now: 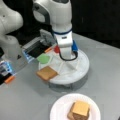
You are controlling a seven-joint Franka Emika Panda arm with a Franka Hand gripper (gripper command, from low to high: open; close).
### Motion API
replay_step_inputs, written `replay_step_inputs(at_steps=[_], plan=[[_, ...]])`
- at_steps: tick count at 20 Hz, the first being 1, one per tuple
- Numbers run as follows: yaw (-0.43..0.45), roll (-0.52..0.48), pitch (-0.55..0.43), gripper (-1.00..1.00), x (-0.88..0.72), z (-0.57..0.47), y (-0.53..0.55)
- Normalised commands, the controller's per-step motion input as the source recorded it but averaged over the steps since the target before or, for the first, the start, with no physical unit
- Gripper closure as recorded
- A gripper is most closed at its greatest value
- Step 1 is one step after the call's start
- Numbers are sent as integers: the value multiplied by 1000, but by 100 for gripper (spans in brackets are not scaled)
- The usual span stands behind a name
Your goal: Ingredient selection for cheeseburger or sandwich
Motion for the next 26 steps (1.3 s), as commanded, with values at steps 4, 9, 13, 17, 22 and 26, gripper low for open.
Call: replay_step_inputs(at_steps=[4,9,13,17,22,26], plan=[[-494,-52,24,-100,-291,142,-105],[-688,140,19,-100,-188,99,-156],[-581,288,-238,-100,-142,82,-292],[-432,129,-295,-100,-251,-18,-330],[-225,-75,-229,-100,-318,-152,-182],[-142,-139,-190,-100,-302,-201,-72]])
